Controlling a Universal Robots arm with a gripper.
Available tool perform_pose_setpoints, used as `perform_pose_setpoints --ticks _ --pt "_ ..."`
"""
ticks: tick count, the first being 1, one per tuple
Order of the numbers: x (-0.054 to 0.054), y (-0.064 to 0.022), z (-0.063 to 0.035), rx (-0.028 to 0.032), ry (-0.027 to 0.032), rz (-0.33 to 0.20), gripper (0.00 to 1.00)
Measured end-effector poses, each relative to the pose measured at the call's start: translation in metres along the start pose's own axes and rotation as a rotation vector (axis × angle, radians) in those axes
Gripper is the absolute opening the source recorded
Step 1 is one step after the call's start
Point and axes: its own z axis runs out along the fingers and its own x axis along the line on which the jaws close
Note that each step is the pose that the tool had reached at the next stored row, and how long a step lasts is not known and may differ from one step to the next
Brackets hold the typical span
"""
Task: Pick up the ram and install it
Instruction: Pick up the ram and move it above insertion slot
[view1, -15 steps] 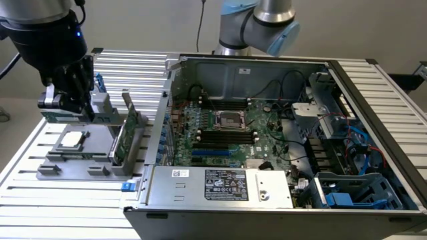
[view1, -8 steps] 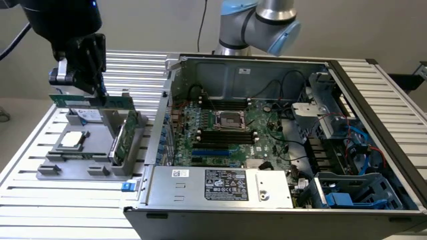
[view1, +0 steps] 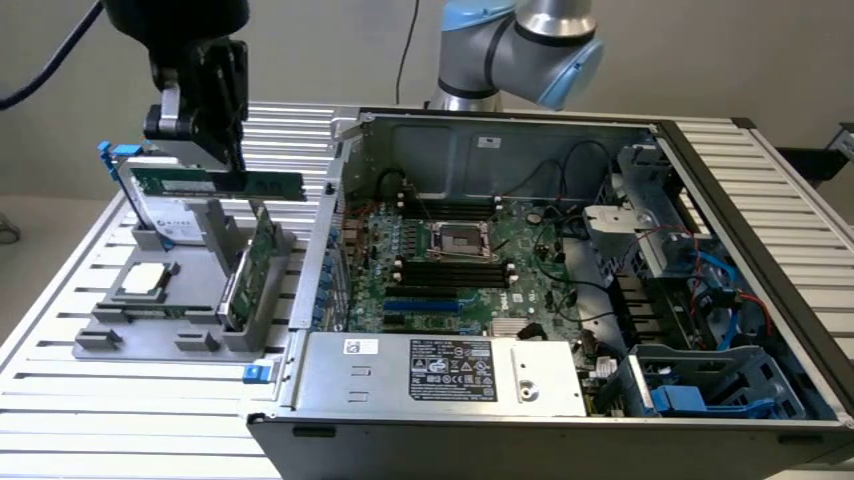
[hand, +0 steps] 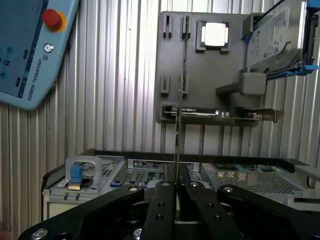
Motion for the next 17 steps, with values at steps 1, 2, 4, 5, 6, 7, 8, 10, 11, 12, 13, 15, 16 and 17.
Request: perform_pose_setpoints --ticks 1,2,4,5,6,7,8,10,11,12,13,15,16,17 --pt "0.000 -0.0044 -0.0011 0.0000 -0.0001 0.000 0.14" --pt "0.000 -0.0089 -0.0023 -0.0001 0.0000 0.000 0.14" --pt "0.000 -0.0180 -0.0043 -0.0001 0.0000 0.000 0.14" --pt "0.000 -0.0224 -0.0051 -0.0002 0.0000 0.000 0.14" --pt "0.000 -0.0269 -0.0059 -0.0003 0.0001 0.000 0.14" --pt "0.000 -0.0314 -0.0065 -0.0003 0.0000 0.000 0.14" --pt "0.000 -0.0361 -0.0072 -0.0004 0.0001 0.000 0.14" --pt "0.000 -0.0452 -0.0081 -0.0004 0.0000 0.000 0.14" --pt "0.000 -0.0498 -0.0085 -0.0005 0.0001 0.000 0.14" --pt "0.001 -0.0543 -0.0088 -0.0005 0.0000 0.000 0.14" --pt "0.001 -0.0588 -0.0091 -0.0006 0.0001 0.000 0.14" --pt "0.001 -0.0677 -0.0094 -0.0006 0.0000 0.000 0.14" --pt "0.001 -0.0723 -0.0097 -0.0006 0.0000 0.000 0.14" --pt "0.001 -0.0768 -0.0099 -0.0006 0.0001 0.000 0.14"
